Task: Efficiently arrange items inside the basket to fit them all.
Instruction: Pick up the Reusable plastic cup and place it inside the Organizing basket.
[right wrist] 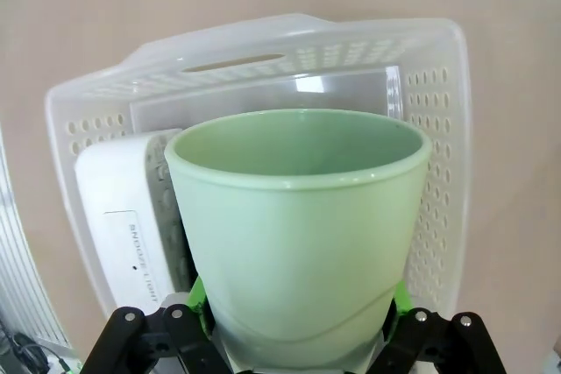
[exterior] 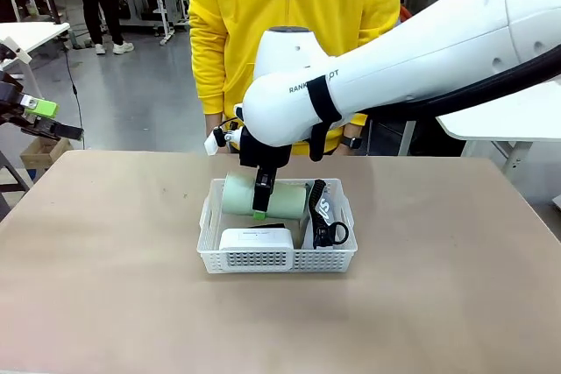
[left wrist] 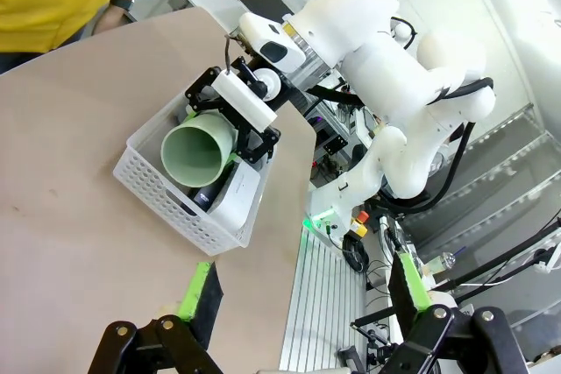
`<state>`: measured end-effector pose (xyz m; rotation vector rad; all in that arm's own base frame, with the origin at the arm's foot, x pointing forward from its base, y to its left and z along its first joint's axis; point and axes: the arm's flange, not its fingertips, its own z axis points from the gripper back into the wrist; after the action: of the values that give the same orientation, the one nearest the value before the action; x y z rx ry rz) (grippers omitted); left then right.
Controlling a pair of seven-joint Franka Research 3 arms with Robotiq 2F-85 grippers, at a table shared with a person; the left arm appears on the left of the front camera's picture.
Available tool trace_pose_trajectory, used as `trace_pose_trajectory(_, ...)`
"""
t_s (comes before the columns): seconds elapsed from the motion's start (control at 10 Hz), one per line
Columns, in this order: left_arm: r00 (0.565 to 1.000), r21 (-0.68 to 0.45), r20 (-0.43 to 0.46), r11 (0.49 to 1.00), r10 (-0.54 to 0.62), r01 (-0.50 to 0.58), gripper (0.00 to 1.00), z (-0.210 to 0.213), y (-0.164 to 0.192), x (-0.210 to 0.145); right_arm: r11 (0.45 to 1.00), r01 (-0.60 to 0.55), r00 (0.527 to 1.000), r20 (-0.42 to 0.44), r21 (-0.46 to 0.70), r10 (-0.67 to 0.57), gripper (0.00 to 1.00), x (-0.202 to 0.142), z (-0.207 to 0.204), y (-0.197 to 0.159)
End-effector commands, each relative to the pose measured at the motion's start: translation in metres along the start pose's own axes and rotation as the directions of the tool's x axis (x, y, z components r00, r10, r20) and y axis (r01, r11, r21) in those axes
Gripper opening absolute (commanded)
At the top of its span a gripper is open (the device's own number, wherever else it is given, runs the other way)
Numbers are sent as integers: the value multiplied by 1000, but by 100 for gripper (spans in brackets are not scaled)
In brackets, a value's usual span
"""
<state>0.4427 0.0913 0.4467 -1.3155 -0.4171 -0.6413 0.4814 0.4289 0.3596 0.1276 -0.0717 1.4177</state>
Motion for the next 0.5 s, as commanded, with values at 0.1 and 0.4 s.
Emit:
trace_pose_trajectory(0.1, 1000, 7, -6, 1000, -2, 2, 100, -1, -3, -1, 998, 14, 1000, -25, -57, -15, 85, 13, -6, -3)
trace_pose_trajectory(0.4, 1000, 7, -6, 1000, -2, 2, 100, -1, -3, -1, 996, 25, 999, -31, -87, -28, 85, 17, -10, -2)
